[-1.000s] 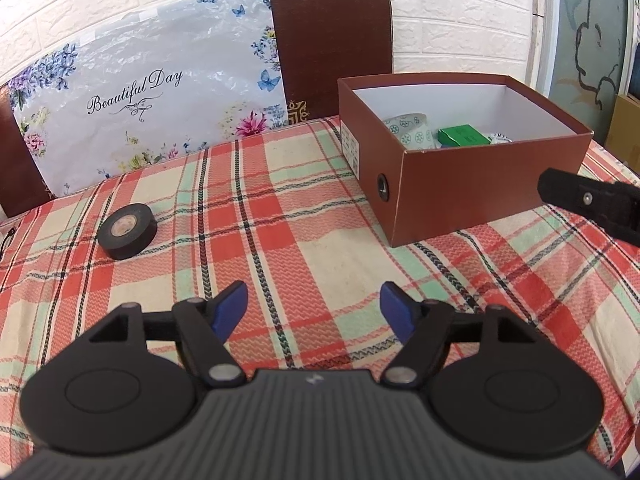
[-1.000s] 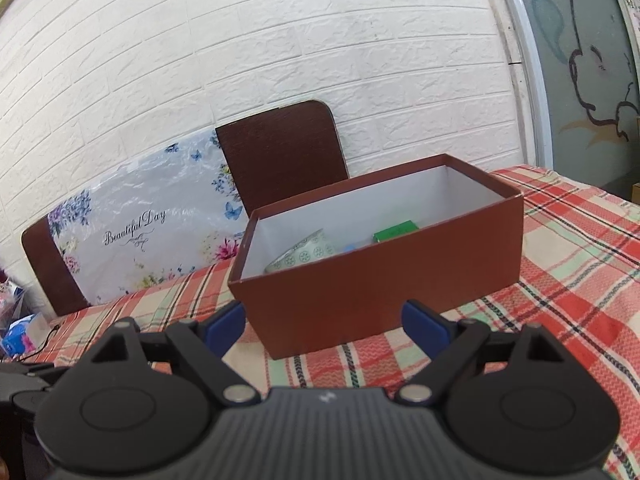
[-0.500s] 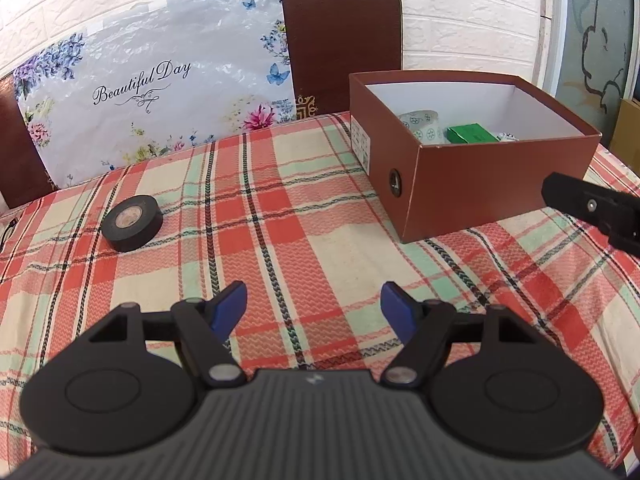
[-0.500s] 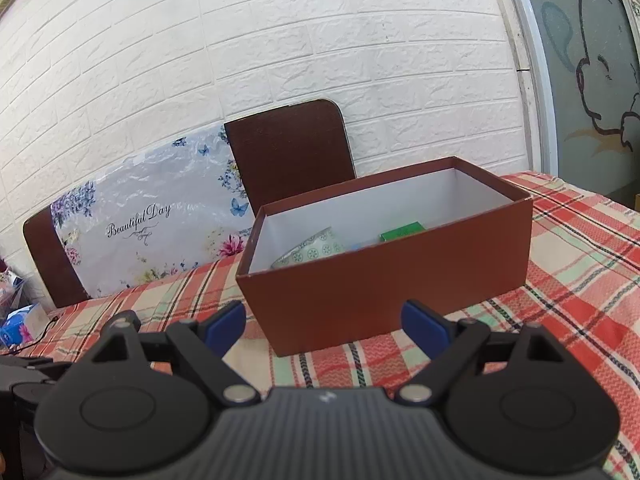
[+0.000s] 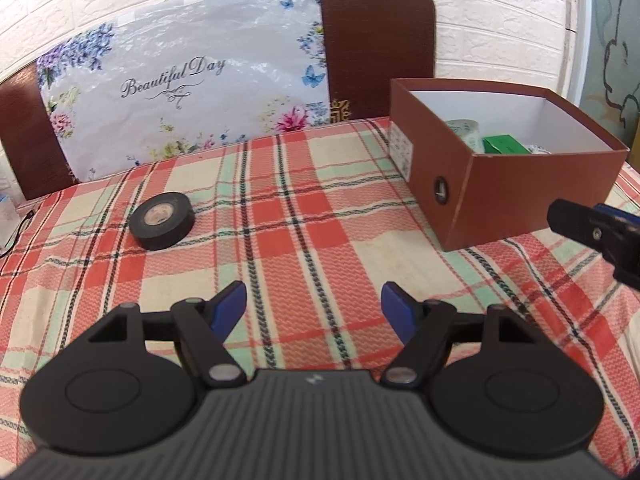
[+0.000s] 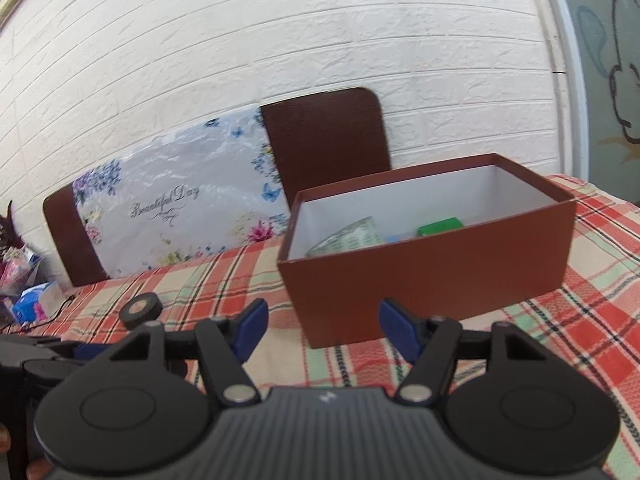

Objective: Organize objects
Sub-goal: 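Move the right gripper to the black tape roll and grasp it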

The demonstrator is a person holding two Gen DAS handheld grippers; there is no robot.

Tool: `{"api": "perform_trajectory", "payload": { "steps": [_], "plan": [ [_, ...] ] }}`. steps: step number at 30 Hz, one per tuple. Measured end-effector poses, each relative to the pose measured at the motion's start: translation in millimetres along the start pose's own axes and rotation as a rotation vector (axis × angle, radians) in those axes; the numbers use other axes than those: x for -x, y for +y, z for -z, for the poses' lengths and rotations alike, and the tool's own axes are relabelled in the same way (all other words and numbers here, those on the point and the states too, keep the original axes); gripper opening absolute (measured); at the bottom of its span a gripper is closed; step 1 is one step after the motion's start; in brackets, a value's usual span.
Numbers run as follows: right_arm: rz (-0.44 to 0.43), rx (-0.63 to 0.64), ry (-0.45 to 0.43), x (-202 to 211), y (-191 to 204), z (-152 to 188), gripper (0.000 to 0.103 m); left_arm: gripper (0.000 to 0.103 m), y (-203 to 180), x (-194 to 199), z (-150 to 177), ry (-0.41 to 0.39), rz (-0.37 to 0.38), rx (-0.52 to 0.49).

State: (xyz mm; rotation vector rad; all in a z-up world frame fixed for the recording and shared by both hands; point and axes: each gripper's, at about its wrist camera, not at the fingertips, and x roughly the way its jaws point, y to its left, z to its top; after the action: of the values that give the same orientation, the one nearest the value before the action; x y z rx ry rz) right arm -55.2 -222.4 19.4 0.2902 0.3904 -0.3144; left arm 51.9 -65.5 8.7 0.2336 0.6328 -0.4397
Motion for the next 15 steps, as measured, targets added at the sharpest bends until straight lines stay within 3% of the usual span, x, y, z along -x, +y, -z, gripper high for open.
{"api": "perform_trajectory", "payload": {
  "steps": [10, 15],
  "plan": [
    [-0.045, 0.075, 0.080, -27, 33, 7, 0.056, 0.076, 44, -14, 6, 0.022, -0.040, 0.072],
    [-0.113, 0.120, 0.101, -52, 70, 2, 0.056, 0.076, 86, -14, 10, 0.001, -0.124, 0.097]
  ]
}}
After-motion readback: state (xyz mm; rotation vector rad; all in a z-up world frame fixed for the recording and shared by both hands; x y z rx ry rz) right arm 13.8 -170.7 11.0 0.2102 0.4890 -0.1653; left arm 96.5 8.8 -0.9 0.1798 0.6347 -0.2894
